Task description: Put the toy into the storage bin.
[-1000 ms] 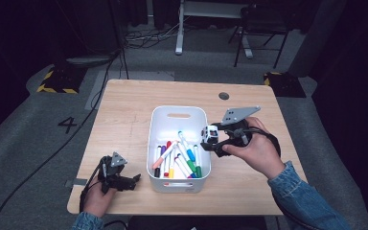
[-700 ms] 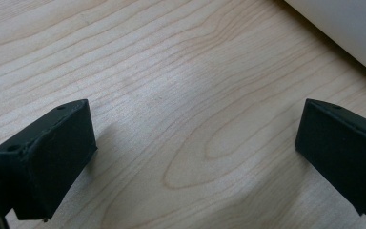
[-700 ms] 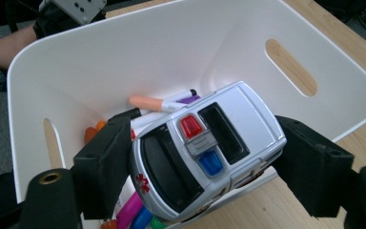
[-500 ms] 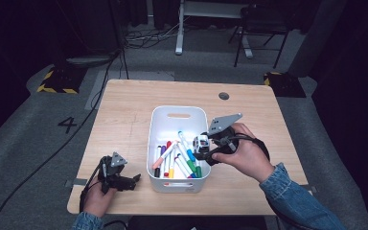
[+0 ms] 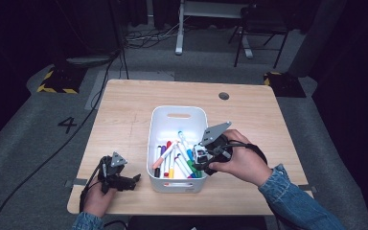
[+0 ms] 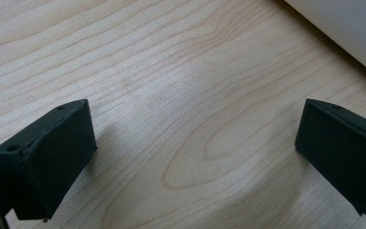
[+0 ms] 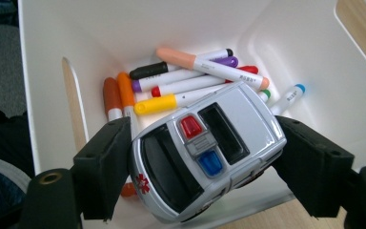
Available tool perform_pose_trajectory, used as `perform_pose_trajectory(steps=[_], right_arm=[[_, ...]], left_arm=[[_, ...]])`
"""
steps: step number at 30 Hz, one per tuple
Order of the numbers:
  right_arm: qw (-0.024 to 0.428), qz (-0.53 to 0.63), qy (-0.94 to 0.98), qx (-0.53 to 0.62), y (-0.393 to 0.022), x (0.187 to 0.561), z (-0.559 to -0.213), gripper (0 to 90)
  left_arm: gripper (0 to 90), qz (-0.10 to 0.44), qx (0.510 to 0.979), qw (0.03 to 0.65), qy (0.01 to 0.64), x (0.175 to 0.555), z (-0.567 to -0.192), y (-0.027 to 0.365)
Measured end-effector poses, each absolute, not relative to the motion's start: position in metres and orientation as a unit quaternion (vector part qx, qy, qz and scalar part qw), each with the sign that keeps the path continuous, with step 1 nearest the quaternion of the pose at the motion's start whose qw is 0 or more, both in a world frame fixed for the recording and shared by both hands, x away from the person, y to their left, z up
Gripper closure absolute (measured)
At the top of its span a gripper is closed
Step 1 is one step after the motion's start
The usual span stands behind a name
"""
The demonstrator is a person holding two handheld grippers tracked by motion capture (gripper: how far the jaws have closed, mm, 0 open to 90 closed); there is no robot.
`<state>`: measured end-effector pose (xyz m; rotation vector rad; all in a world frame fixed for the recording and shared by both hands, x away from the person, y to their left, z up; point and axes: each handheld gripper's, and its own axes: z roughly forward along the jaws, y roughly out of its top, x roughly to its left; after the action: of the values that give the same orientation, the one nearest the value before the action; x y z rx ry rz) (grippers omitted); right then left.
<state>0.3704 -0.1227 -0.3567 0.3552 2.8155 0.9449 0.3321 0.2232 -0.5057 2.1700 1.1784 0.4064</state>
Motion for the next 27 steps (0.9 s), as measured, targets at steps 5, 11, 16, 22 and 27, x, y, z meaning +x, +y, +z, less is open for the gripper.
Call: perform_pose_trajectory(steps=[5,11,16,22,27], right_arm=[[0.075,0.297,0.945,0.114,-0.12,0.369,-0.361,24.2],[0.073,0.28,0.951,0.11,-0.114,0.369,-0.365,24.2],[0.066,0.268,0.955,0.106,-0.109,0.369,-0.369,24.2],[0.062,0.25,0.96,0.107,-0.102,0.368,-0.375,24.0],[0.057,0.245,0.962,0.106,-0.1,0.368,-0.376,23.9]], left_arm=[[0.1,0.154,0.823,0.314,0.447,0.332,-0.506,0.223],[0.0,0.154,0.823,0.314,0.447,0.332,-0.506,0.223],[0.0,0.154,0.823,0.314,0.447,0.332,-0.506,0.223],[0.1,0.154,0.823,0.314,0.447,0.332,-0.506,0.223],[0.1,0.154,0.823,0.314,0.447,0.332,-0.506,0.223]])
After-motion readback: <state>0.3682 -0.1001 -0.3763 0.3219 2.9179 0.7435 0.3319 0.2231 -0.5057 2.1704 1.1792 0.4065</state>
